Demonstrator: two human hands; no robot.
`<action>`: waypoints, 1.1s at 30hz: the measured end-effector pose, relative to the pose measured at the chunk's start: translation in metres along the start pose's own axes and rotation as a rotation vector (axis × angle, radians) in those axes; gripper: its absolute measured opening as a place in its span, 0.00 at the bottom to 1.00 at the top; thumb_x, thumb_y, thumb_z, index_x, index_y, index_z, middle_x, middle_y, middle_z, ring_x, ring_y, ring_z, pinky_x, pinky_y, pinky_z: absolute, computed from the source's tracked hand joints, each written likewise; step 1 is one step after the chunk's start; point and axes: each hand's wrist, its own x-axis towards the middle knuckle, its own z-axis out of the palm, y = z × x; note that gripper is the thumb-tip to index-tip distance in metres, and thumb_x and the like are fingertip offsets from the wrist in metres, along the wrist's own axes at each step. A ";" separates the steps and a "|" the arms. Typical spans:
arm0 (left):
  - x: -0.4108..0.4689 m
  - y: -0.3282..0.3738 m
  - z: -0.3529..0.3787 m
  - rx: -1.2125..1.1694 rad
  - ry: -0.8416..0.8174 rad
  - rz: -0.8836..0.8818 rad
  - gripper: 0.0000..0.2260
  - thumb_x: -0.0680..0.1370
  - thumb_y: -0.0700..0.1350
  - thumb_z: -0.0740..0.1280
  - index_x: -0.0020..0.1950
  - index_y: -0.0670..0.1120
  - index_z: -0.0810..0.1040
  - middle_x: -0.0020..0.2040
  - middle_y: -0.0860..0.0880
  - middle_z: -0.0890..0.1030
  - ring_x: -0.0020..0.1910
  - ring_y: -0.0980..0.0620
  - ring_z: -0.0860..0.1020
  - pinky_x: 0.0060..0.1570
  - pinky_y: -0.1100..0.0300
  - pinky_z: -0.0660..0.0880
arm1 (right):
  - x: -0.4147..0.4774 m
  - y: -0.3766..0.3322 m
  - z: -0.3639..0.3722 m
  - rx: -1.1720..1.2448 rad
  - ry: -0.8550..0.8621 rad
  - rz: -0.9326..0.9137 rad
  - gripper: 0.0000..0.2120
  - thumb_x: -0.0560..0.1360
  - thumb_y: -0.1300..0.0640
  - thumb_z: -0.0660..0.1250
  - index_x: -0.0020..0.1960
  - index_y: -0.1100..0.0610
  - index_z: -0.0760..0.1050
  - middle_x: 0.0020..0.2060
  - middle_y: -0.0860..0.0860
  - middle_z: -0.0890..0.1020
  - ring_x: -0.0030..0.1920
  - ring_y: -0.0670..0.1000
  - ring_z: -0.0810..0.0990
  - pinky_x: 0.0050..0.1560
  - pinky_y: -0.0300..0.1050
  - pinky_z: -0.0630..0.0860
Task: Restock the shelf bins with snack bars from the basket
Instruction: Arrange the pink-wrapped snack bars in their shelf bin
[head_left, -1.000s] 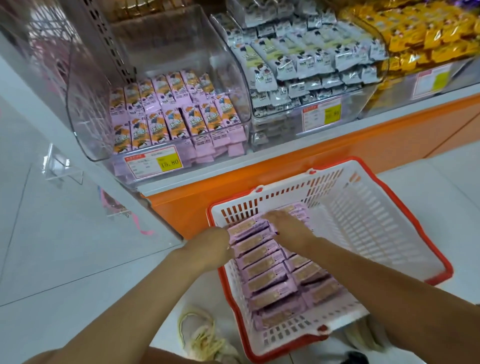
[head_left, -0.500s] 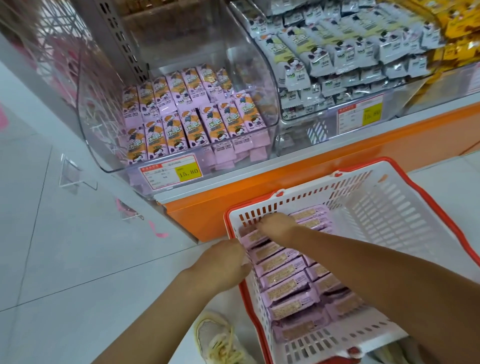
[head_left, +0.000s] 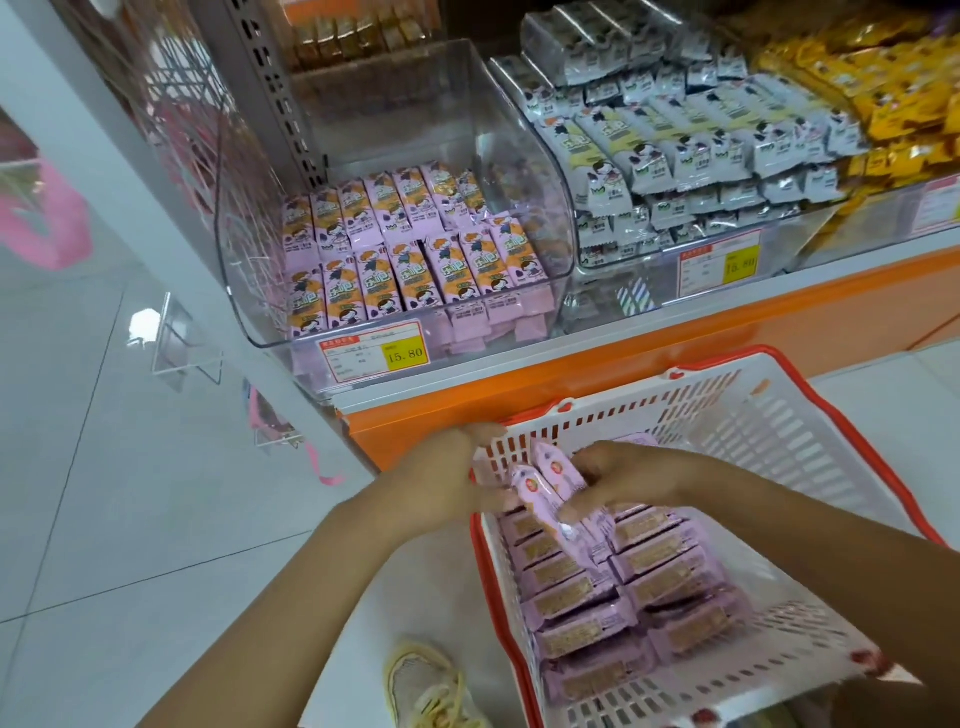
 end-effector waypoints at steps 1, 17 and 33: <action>-0.001 0.006 -0.004 -0.142 -0.034 -0.006 0.30 0.70 0.51 0.75 0.70 0.54 0.69 0.64 0.54 0.74 0.57 0.54 0.77 0.59 0.59 0.74 | -0.011 -0.001 -0.001 0.164 -0.110 -0.015 0.19 0.70 0.53 0.75 0.55 0.64 0.78 0.47 0.52 0.83 0.50 0.52 0.82 0.56 0.48 0.75; -0.025 0.048 -0.033 -0.761 -0.056 0.039 0.09 0.72 0.42 0.71 0.52 0.48 0.82 0.51 0.48 0.84 0.50 0.54 0.82 0.46 0.66 0.78 | -0.072 -0.047 0.017 0.814 -0.367 -0.307 0.18 0.78 0.62 0.56 0.67 0.60 0.69 0.57 0.58 0.81 0.59 0.54 0.79 0.59 0.46 0.74; -0.034 0.057 -0.061 -1.033 0.039 0.079 0.13 0.68 0.50 0.66 0.47 0.43 0.79 0.36 0.49 0.82 0.34 0.56 0.76 0.32 0.68 0.74 | -0.079 -0.111 0.004 0.891 -0.481 -0.327 0.16 0.79 0.56 0.61 0.63 0.62 0.75 0.53 0.65 0.80 0.48 0.58 0.84 0.49 0.48 0.80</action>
